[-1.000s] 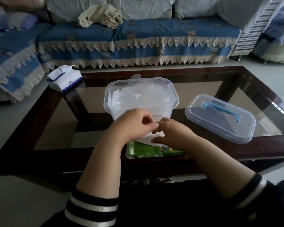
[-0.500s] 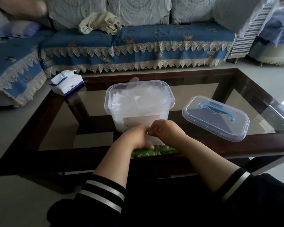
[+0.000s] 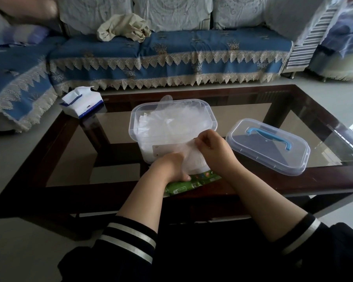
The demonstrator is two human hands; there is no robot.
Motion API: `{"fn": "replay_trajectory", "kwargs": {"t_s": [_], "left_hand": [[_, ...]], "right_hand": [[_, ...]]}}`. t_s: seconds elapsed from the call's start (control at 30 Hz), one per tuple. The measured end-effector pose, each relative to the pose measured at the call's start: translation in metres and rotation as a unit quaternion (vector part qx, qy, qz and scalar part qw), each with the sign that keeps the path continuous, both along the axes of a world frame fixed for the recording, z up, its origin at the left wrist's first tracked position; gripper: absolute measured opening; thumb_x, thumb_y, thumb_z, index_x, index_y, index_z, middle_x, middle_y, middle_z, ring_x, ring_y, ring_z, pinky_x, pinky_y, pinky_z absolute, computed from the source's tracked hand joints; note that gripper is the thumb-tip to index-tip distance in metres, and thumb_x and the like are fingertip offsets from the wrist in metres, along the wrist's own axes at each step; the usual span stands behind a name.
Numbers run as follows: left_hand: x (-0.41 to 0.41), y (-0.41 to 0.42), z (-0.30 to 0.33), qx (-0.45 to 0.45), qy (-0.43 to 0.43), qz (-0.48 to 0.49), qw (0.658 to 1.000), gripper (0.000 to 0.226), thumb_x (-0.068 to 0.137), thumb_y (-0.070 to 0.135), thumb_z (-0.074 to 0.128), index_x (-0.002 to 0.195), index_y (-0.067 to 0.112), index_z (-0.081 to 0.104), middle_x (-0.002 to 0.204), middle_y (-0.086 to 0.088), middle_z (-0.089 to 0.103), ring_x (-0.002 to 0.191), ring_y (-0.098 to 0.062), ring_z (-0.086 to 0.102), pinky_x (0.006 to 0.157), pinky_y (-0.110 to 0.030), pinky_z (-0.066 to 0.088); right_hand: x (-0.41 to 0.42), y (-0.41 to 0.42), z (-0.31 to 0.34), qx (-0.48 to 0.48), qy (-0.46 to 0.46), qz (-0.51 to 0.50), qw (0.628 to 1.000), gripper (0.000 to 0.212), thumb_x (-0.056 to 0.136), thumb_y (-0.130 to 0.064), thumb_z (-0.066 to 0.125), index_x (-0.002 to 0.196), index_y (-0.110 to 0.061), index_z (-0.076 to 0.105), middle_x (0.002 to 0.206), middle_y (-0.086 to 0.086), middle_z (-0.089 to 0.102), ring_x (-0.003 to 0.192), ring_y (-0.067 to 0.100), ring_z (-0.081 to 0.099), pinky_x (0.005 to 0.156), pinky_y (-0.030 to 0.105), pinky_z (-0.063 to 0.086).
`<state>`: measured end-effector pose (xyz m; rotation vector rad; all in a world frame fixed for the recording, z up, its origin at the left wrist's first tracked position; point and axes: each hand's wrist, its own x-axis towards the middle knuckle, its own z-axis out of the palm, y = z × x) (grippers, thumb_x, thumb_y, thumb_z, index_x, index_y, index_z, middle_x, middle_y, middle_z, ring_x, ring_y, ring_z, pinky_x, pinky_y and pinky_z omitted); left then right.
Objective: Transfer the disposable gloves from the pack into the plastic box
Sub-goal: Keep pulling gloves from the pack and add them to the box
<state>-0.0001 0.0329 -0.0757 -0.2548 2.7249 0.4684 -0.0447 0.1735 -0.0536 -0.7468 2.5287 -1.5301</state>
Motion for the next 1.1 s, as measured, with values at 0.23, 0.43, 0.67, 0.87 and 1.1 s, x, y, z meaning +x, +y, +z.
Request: {"fn": "replay_trajectory", "kwargs": {"t_s": [0.23, 0.43, 0.67, 0.87, 1.1], "left_hand": [[0.003, 0.001, -0.004, 0.045, 0.034, -0.023, 0.998, 0.08, 0.078, 0.022, 0.078, 0.147, 0.021, 0.037, 0.146, -0.002, 0.046, 0.128, -0.025, 0.049, 0.103, -0.04, 0.044], [0.002, 0.003, -0.009, 0.043, 0.021, -0.031, 0.998, 0.076, 0.08, 0.021, 0.077, 0.145, 0.018, 0.037, 0.141, -0.006, 0.044, 0.126, -0.028, 0.047, 0.102, -0.04, 0.043], [0.002, 0.007, -0.009, 0.023, 0.016, -0.017, 0.999, 0.064, 0.083, 0.017, 0.074, 0.137, 0.004, 0.042, 0.134, -0.013, 0.047, 0.124, -0.031, 0.049, 0.101, -0.038, 0.044], [0.005, 0.007, -0.002, 0.022, 0.025, -0.022, 0.999, 0.068, 0.082, 0.026, 0.076, 0.139, 0.011, 0.042, 0.142, -0.005, 0.045, 0.128, -0.023, 0.045, 0.099, -0.03, 0.039], [0.019, 0.016, 0.041, 0.357, 0.218, 0.083, 0.905, 0.052, 0.072, 0.047, 0.073, 0.118, 0.028, 0.058, 0.112, 0.009, 0.065, 0.107, -0.006, 0.059, 0.092, -0.025, 0.05]], "right_hand": [[-0.002, 0.003, 0.004, 0.167, -0.071, 0.045, 0.982, 0.039, 0.084, -0.044, 0.066, 0.106, -0.012, 0.06, 0.094, -0.003, 0.063, 0.087, 0.016, 0.059, 0.071, 0.03, 0.046], [-0.013, 0.015, 0.006, 0.004, -0.105, 0.01, 0.994, 0.018, 0.087, -0.028, 0.068, 0.073, -0.018, 0.072, 0.07, 0.001, 0.069, 0.065, 0.014, 0.056, 0.064, 0.028, 0.044], [0.001, 0.014, 0.012, -0.193, -0.098, 0.022, 0.976, 0.016, 0.087, -0.019, 0.068, 0.082, -0.004, 0.071, 0.077, 0.012, 0.068, 0.072, 0.017, 0.062, 0.065, 0.034, 0.051], [-0.012, 0.023, 0.015, -0.199, -0.084, -0.009, 0.976, 0.017, 0.096, -0.02, 0.054, 0.097, -0.008, 0.066, 0.08, -0.001, 0.068, 0.062, 0.001, 0.058, 0.065, 0.015, 0.051], [-0.013, 0.034, 0.018, -0.193, -0.043, 0.04, 0.979, 0.009, 0.091, -0.008, 0.06, 0.091, -0.002, 0.067, 0.069, 0.002, 0.066, 0.061, 0.002, 0.061, 0.065, 0.014, 0.049]]}}
